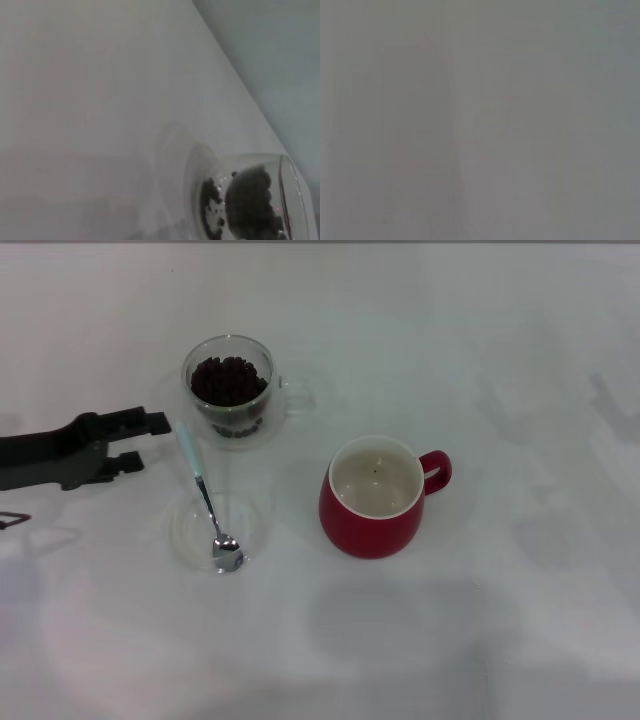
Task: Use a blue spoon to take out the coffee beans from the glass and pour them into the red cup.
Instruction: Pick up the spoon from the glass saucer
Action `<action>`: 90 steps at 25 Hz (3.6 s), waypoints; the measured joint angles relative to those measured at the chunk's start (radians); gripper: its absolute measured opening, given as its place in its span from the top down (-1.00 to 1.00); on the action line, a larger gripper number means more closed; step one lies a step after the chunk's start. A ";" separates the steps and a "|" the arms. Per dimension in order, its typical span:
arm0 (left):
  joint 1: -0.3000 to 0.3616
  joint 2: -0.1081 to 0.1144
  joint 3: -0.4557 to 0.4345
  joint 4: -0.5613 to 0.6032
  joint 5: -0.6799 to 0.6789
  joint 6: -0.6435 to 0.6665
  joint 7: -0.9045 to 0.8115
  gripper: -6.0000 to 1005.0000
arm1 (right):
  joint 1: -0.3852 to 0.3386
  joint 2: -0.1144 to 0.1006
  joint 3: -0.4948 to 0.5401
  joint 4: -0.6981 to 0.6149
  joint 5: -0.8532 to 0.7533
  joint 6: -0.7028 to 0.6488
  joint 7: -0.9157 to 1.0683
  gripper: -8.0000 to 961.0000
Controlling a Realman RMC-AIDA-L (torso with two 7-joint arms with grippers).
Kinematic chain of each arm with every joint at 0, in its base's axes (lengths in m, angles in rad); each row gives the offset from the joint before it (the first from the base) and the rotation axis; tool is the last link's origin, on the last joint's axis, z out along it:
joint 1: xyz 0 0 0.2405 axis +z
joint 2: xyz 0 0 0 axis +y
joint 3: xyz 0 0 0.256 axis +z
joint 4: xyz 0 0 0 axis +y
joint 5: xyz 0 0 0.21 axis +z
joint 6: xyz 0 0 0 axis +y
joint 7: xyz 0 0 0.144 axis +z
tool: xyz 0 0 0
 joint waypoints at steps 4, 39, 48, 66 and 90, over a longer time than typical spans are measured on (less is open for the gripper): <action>-0.001 -0.019 0.000 0.001 -0.022 -0.008 0.013 -0.69 | -0.002 -0.001 0.000 0.000 0.001 0.001 0.000 -0.80; -0.052 -0.032 0.000 0.038 -0.037 -0.083 0.065 0.42 | 0.009 0.000 0.034 -0.002 0.008 0.036 -0.001 -0.80; -0.051 -0.033 0.000 0.045 -0.025 -0.108 0.034 0.30 | 0.016 0.000 0.039 -0.002 0.007 0.039 -0.001 -0.80; -0.054 -0.067 0.000 0.050 -0.014 -0.141 0.051 0.02 | 0.023 0.000 0.038 -0.008 0.018 0.038 -0.001 -0.80; -0.016 -0.070 0.000 0.051 -0.105 -0.105 0.117 0.72 | 0.019 0.000 0.038 -0.012 0.018 0.028 0.007 -0.80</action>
